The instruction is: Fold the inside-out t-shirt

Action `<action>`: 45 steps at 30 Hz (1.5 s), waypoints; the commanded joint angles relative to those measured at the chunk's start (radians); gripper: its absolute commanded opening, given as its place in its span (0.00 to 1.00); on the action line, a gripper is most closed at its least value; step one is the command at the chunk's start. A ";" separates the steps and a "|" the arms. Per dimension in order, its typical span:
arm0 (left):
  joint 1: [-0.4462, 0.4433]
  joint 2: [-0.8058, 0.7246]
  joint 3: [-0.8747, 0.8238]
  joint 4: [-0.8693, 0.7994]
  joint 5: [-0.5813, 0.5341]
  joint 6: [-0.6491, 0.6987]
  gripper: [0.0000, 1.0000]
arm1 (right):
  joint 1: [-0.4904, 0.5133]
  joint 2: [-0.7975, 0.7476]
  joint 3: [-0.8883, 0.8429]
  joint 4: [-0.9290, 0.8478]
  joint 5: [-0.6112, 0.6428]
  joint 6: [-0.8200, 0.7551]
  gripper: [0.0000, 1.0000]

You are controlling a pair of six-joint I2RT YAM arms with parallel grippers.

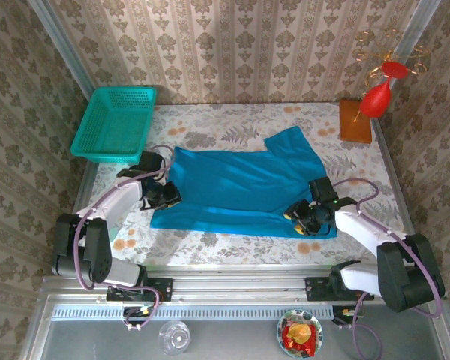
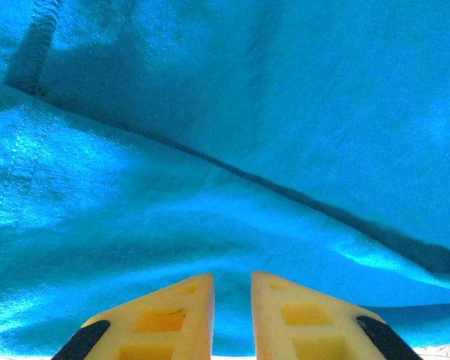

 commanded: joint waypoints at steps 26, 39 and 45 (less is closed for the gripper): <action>-0.007 -0.019 -0.015 -0.025 -0.051 0.017 0.19 | 0.006 0.381 0.503 -0.119 0.007 -0.274 0.40; -0.014 0.063 0.023 -0.010 -0.023 0.045 0.19 | -0.083 0.169 0.278 -0.182 0.107 -0.342 0.87; -0.022 0.081 0.039 -0.013 -0.020 0.050 0.19 | -0.157 0.214 0.225 0.013 -0.056 -0.320 0.97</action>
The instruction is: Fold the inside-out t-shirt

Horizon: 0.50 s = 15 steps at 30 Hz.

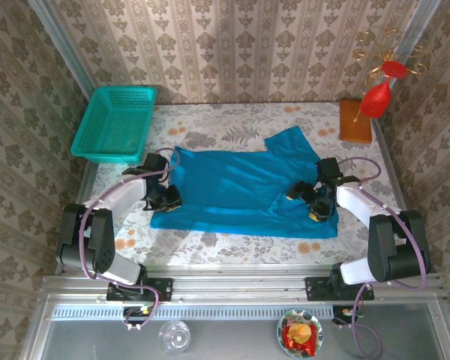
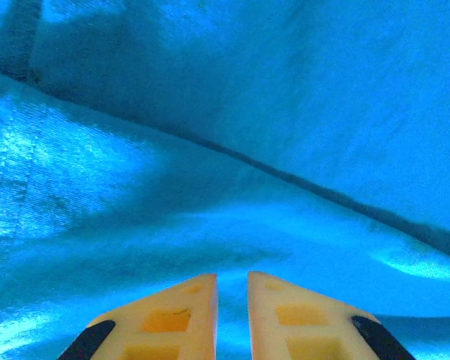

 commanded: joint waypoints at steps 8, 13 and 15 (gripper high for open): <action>-0.011 0.001 0.043 -0.020 0.003 0.022 0.19 | -0.026 0.136 0.102 0.267 -0.189 0.034 0.96; -0.011 -0.027 0.057 -0.040 -0.007 0.027 0.20 | -0.051 0.201 0.196 0.391 -0.345 0.067 0.94; -0.009 -0.042 0.054 -0.039 -0.017 0.026 0.20 | -0.060 0.191 0.229 0.369 -0.356 0.046 0.94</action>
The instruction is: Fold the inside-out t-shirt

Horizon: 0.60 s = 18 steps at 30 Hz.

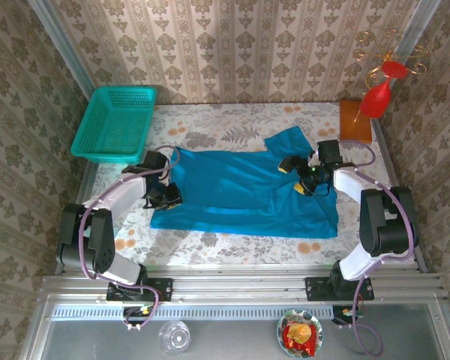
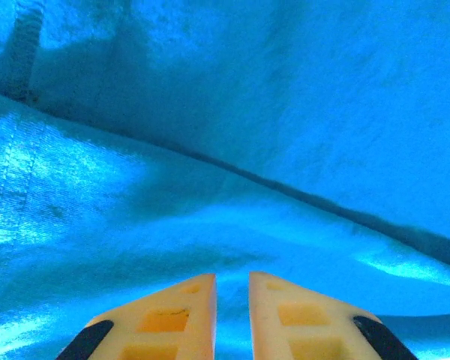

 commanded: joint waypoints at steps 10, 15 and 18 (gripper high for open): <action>-0.004 0.020 0.016 0.011 0.009 0.046 0.21 | -0.063 -0.086 0.039 -0.317 0.161 -0.203 0.90; 0.012 0.079 0.018 0.014 -0.008 0.086 0.21 | -0.064 -0.109 -0.017 -0.353 0.250 -0.220 0.89; 0.040 0.112 0.009 0.018 -0.008 0.101 0.21 | -0.066 -0.095 -0.033 -0.357 0.267 -0.225 0.89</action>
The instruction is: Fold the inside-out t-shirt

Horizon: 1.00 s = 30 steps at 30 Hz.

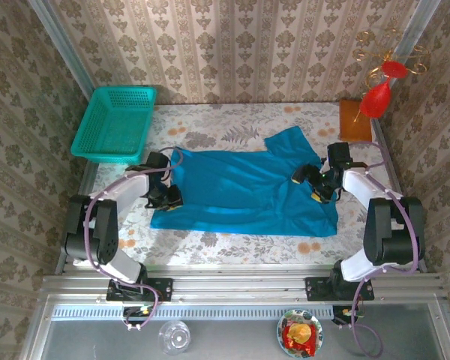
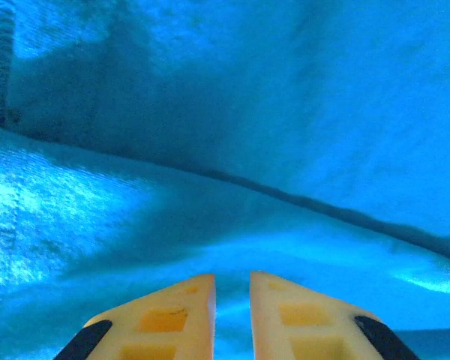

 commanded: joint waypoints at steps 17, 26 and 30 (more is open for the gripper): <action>0.093 -0.106 -0.091 0.056 0.082 0.016 0.20 | 0.043 -0.155 -0.032 -0.233 0.347 0.048 0.85; 0.089 -0.120 -0.072 0.065 0.097 0.003 0.20 | 0.370 0.028 0.203 -0.283 0.415 0.095 0.63; 0.080 -0.116 -0.072 0.069 0.104 -0.002 0.20 | 0.452 0.147 0.290 -0.272 0.418 0.104 0.50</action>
